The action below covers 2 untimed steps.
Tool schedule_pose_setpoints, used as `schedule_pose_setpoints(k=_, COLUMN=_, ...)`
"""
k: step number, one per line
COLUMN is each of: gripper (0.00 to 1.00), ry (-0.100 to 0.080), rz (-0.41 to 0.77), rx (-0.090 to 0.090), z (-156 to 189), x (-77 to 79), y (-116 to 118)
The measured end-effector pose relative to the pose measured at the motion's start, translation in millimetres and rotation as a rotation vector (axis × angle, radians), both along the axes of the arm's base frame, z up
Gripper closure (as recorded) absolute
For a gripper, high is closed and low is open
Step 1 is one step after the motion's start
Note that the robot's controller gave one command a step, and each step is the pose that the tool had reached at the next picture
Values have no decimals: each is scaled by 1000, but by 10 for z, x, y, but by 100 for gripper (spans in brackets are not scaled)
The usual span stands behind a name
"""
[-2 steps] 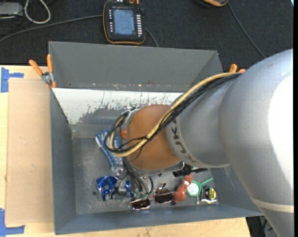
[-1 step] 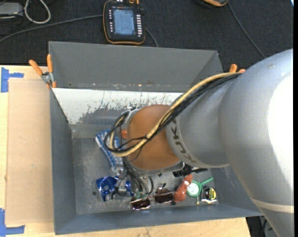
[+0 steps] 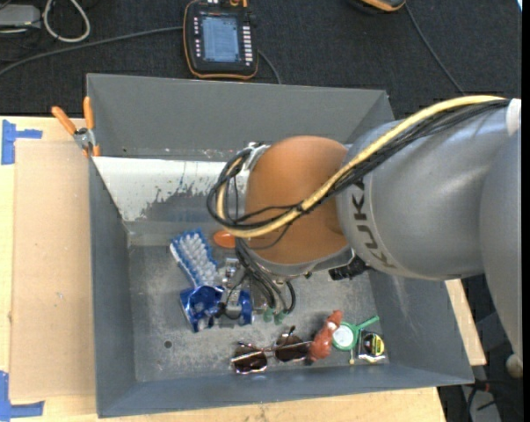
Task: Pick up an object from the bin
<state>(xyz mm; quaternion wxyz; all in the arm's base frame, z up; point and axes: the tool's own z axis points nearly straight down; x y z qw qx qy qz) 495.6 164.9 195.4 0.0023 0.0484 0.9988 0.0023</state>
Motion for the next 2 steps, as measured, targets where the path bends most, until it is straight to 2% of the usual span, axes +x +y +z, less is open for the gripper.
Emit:
schedule_pose_setpoints(k=1, gripper=100, ry=26, rz=-20, rx=-8, z=-425, x=-169, y=-53)
schedule_pose_setpoints(k=2, gripper=100, ry=11, rz=-6, rx=-3, z=513, x=-23, y=87)
